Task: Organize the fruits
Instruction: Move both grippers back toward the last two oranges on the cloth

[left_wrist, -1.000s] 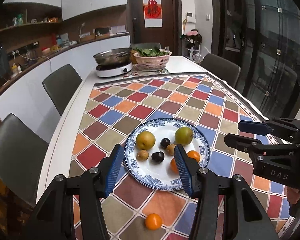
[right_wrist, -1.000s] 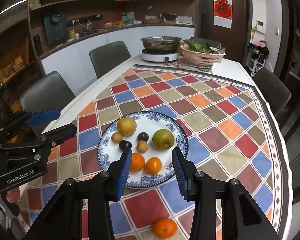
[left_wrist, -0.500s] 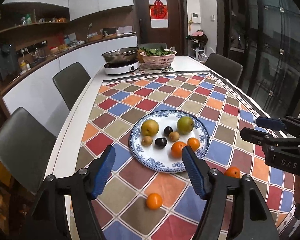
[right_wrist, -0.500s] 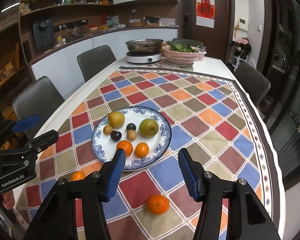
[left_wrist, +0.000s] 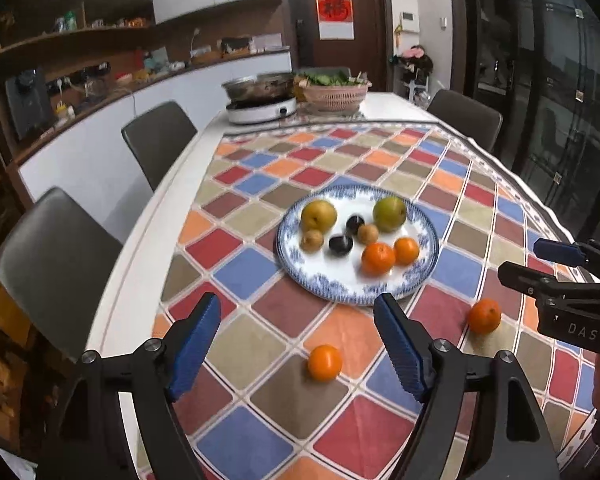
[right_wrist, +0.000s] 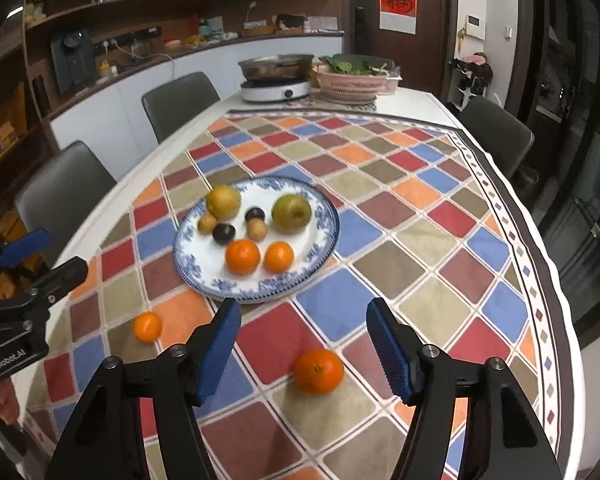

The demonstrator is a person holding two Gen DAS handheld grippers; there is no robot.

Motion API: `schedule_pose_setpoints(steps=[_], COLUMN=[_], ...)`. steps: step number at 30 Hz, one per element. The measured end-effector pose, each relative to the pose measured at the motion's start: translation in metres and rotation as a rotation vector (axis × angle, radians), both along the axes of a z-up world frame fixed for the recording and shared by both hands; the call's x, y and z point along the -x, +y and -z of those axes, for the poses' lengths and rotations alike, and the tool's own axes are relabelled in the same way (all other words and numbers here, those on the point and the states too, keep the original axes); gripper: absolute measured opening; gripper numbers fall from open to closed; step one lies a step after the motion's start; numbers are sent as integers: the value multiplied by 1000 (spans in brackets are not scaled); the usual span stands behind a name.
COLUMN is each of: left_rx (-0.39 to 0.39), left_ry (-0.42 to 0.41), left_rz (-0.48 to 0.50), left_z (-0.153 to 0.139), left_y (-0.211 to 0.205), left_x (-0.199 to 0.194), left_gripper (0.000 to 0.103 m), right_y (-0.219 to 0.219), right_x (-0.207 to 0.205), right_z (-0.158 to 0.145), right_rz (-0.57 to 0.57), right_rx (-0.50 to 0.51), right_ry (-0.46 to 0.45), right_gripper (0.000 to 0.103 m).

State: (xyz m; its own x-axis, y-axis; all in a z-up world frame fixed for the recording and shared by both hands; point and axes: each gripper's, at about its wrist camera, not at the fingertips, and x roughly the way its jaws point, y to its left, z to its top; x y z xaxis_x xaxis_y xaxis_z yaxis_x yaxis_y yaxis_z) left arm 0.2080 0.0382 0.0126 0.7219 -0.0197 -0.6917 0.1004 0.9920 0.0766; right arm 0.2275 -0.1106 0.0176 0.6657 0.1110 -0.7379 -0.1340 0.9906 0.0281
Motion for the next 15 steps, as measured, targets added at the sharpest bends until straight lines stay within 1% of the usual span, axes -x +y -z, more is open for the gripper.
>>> schedule_pose_setpoints(steps=[4, 9, 15], left_rx=[4, 9, 10], left_ry=[49, 112, 166], left_rz=[-5, -6, -4], left_z=[18, 40, 60], left_y=[0, -1, -1], left_x=[0, -1, -5], left_gripper=[79, 79, 78], right_y=[-1, -4, -5], right_x=[1, 2, 0], right_z=[13, 28, 48], right_rz=[4, 30, 57], right_rx=[15, 0, -10], right_ry=[27, 60, 111], right_gripper=[66, 66, 66])
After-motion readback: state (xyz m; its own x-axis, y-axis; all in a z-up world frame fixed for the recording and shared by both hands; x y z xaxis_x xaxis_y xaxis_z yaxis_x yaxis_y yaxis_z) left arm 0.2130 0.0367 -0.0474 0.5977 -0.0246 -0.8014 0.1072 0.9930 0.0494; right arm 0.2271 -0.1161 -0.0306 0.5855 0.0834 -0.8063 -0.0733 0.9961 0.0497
